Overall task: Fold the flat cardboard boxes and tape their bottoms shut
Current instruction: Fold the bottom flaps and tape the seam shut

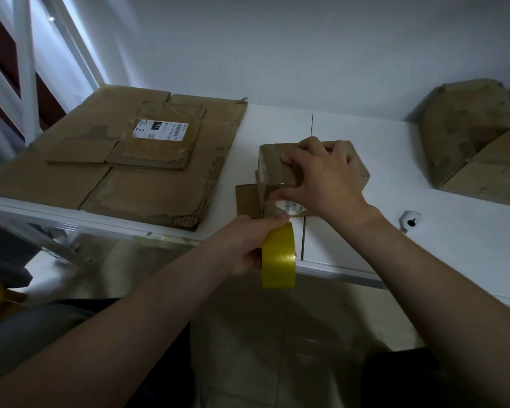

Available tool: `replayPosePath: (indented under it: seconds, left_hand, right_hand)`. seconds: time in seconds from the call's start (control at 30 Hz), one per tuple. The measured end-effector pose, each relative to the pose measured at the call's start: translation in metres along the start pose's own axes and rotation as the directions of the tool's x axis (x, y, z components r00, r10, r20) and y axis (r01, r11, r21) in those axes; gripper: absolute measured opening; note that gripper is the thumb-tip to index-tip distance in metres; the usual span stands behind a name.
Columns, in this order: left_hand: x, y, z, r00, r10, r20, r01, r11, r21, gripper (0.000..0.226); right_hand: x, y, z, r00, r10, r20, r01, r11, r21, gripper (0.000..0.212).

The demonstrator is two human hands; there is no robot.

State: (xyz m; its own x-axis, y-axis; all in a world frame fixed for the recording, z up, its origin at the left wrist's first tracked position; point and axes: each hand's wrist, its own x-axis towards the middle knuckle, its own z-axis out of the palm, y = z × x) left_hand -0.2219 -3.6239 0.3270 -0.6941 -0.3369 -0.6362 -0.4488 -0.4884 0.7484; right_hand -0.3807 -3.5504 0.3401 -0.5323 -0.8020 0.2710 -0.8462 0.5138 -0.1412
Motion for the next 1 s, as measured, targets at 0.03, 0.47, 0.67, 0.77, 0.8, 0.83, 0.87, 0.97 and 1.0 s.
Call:
replayPosePath:
  seconds: [0.03,0.47,0.67,0.77,0.8,0.83,0.87,0.97,1.0]
  left_hand:
    - [0.0,0.001,0.0,1.0,0.008,-0.029,-0.008,1.0,0.012,0.049]
    - [-0.002,0.007,-0.002,0.992,0.066,-0.109,-0.065,0.998,0.013,0.021]
    - [-0.005,0.007,0.004,0.99,0.072,-0.123,-0.072,0.997,-0.002,0.016]
    - [-0.007,0.005,0.009,0.987,0.083,-0.139,-0.085,0.996,-0.004,0.019]
    - [-0.008,0.004,0.011,0.986,0.088,-0.144,-0.09,0.996,-0.003,0.022]
    - [-0.008,0.004,0.013,0.984,0.093,-0.149,-0.094,0.996,0.0,0.025]
    - [-0.009,0.003,0.016,0.983,0.096,-0.157,-0.097,0.995,0.002,0.028]
    - [-0.011,0.003,0.022,0.978,0.099,-0.184,-0.099,0.995,0.012,0.029]
    - [-0.012,0.003,0.025,0.976,0.1,-0.193,-0.099,0.995,0.013,0.028]
  right_hand:
    - [-0.001,0.001,0.001,1.0,-0.004,-0.002,0.004,1.0,-0.006,0.067]
    - [-0.004,0.011,-0.003,0.994,-0.111,0.004,0.11,0.991,0.078,0.073]
    - [-0.028,0.042,-0.022,0.974,-0.136,-0.181,0.163,0.976,0.145,0.048]
    - [-0.047,0.073,-0.024,0.974,-0.063,-0.217,0.083,0.993,0.083,0.041]
    - [-0.054,0.086,-0.025,0.978,-0.022,-0.209,0.035,0.998,0.057,0.042]
    - [-0.062,0.099,-0.025,0.983,0.026,-0.183,-0.02,0.999,0.037,0.045]
    - [-0.07,0.111,-0.025,0.988,0.087,-0.129,-0.085,0.996,0.02,0.048]
    - [-0.092,0.141,-0.025,0.945,0.283,0.162,-0.274,0.959,-0.076,0.055]
    - [-0.098,0.148,-0.024,0.908,0.326,0.262,-0.308,0.945,-0.107,0.057]
